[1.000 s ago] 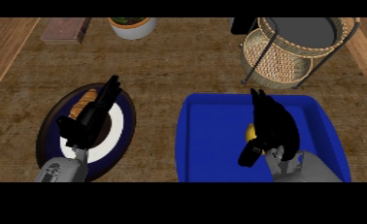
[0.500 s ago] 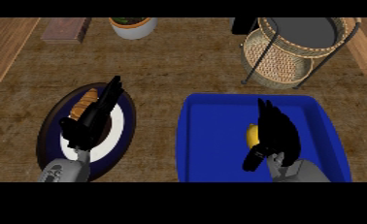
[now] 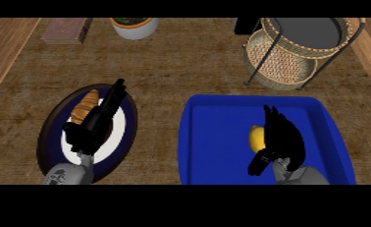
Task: Pick the lemon from the tray and place it in the tiered basket
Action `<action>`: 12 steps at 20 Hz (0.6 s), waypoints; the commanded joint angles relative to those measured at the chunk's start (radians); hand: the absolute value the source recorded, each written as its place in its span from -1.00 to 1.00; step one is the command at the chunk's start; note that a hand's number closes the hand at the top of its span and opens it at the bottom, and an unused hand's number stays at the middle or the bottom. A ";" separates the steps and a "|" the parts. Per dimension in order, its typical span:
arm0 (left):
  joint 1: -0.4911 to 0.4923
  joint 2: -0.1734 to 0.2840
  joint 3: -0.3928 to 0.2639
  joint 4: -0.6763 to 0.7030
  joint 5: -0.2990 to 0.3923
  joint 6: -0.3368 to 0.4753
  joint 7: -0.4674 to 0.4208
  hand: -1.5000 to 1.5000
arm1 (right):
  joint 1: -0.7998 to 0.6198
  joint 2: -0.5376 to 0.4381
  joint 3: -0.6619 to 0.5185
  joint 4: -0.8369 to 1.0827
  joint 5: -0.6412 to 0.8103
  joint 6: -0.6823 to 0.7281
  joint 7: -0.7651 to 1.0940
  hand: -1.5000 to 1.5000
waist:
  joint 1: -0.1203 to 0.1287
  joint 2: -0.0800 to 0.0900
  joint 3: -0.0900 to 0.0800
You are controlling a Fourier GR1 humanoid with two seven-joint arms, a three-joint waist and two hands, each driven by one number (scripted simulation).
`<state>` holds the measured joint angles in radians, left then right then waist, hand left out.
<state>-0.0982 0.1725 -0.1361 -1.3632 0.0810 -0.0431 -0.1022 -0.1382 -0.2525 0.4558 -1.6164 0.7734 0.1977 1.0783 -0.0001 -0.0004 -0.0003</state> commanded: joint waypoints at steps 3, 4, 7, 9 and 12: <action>-0.022 -0.008 0.029 0.017 -0.003 -0.024 0.010 0.00 | -0.067 0.113 -0.035 0.137 0.061 0.010 0.045 -1.00 | 0.003 0.001 0.000; 0.049 -0.008 0.015 -0.098 -0.005 -0.017 0.039 0.00 | 0.009 0.093 -0.032 0.102 0.091 -0.054 -0.021 1.00 | 0.003 0.000 0.000; -0.059 -0.067 0.006 0.090 -0.051 0.016 -0.024 0.00 | 0.021 0.076 -0.032 0.064 0.117 -0.135 -0.134 1.00 | -0.004 0.001 0.000; -0.063 -0.026 0.064 0.067 -0.028 -0.029 -0.024 0.00 | 0.010 0.081 -0.051 0.076 0.145 -0.093 -0.154 1.00 | -0.001 0.000 0.000; -0.066 -0.048 0.060 0.061 -0.050 -0.013 0.002 0.00 | 0.013 0.121 -0.046 0.115 0.186 -0.137 -0.188 1.00 | -0.001 0.000 0.000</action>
<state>-0.1263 0.1466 -0.0928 -1.3303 0.0519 -0.0701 -0.1079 -0.1412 -0.1650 0.3996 -1.5060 0.9107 0.0913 0.9180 0.0000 -0.0008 -0.0010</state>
